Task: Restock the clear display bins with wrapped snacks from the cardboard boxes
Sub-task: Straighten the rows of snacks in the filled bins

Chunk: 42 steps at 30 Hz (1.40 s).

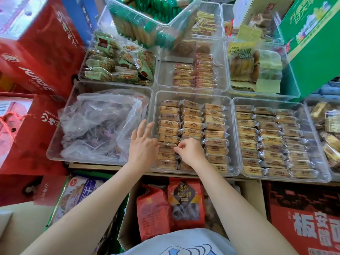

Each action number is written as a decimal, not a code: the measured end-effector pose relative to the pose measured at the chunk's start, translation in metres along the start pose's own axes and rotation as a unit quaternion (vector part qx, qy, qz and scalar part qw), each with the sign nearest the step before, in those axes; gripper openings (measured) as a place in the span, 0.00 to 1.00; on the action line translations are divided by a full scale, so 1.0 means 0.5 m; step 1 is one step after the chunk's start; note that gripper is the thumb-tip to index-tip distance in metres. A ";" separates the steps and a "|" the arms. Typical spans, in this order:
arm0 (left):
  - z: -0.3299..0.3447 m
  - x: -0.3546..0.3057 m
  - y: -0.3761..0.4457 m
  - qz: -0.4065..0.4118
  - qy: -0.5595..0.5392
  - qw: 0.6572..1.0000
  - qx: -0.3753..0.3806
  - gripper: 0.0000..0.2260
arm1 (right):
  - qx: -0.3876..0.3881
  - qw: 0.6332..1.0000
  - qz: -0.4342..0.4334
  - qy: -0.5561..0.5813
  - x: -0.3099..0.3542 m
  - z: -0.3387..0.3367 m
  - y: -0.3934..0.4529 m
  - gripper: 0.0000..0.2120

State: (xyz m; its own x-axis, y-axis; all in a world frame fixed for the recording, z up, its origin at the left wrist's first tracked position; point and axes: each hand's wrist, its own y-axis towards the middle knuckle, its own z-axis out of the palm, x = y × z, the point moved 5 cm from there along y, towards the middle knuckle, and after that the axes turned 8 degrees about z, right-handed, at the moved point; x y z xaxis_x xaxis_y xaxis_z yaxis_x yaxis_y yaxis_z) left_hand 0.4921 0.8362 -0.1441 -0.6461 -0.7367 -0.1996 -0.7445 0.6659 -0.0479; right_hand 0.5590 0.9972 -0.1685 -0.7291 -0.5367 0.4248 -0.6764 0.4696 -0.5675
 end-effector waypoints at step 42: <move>-0.015 0.018 -0.093 -0.032 -0.138 0.989 0.043 0.06 | 0.099 0.993 -0.007 -0.068 -0.013 0.017 -0.059 0.08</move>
State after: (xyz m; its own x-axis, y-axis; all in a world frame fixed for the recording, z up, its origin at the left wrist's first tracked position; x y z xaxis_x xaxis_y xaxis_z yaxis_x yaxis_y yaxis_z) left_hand 0.5195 0.7977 -0.1364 -0.5190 -0.7250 -0.4527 -0.7576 0.6355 -0.1491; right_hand 0.5847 0.9806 -0.1606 -0.6890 -0.6388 0.3423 -0.6428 0.3205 -0.6957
